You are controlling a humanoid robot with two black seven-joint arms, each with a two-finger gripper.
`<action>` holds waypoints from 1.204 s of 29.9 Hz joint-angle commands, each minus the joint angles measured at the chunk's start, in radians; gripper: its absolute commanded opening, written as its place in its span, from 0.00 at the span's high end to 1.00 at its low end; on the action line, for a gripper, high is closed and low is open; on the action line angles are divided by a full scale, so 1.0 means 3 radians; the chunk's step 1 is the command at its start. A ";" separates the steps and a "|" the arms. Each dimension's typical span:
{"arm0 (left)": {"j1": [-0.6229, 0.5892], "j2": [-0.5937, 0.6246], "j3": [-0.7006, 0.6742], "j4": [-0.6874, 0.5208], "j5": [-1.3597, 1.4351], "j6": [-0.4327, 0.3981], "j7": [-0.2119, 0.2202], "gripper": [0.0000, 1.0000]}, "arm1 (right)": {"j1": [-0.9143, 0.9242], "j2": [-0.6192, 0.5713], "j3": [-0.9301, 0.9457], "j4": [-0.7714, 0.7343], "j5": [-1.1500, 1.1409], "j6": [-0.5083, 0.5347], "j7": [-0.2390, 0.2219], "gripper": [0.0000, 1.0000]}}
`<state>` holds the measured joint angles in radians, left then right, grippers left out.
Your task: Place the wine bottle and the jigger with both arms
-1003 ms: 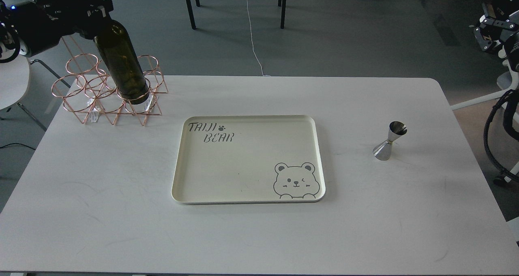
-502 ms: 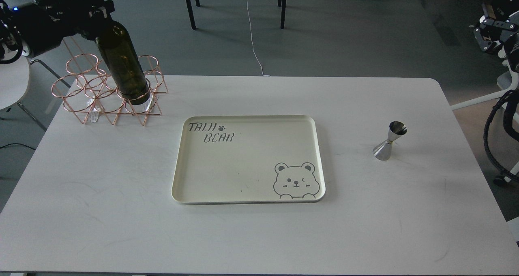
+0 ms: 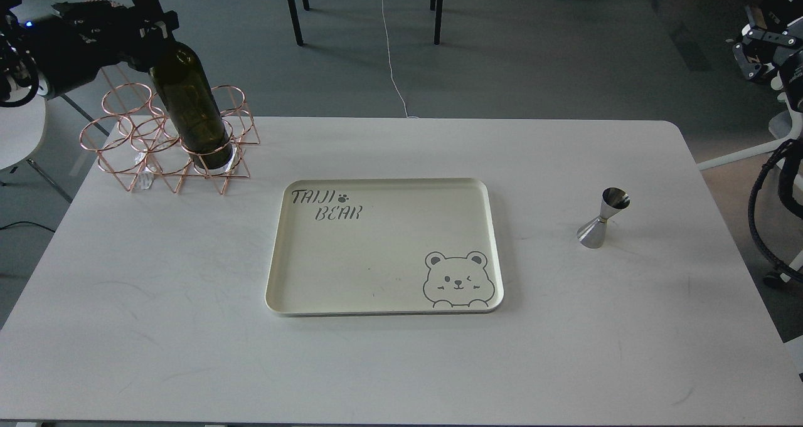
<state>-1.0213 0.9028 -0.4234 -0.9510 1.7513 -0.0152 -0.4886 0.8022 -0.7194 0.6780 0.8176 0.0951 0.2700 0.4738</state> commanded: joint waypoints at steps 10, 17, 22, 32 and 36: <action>-0.0001 -0.0003 0.0005 0.0000 -0.0003 -0.0006 0.0000 0.66 | 0.0000 0.0000 0.0000 0.0000 0.0000 0.0000 -0.0004 0.03; -0.0001 -0.0008 0.0005 0.0000 -0.0003 -0.0006 0.0000 0.50 | -0.0005 0.0000 0.0000 0.0000 0.0000 0.0000 0.0001 0.03; -0.0001 -0.0028 0.0000 0.0000 -0.0009 -0.0006 0.0000 0.43 | -0.0005 0.0000 0.0000 0.0000 0.0000 0.0000 0.0001 0.03; -0.0037 -0.0018 -0.0051 0.0000 -0.1152 0.0183 0.0000 0.10 | 0.0000 0.0000 0.0000 0.0000 0.0000 0.0000 0.0001 0.03; -0.0052 -0.0003 -0.0056 0.0096 -0.2072 0.0189 0.0000 0.03 | 0.0026 0.0000 0.0005 -0.0005 0.0000 -0.0020 0.0001 0.01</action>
<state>-1.0339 0.8978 -0.4391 -0.9465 1.3120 0.0392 -0.4885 0.8043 -0.7194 0.6783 0.8164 0.0951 0.2670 0.4742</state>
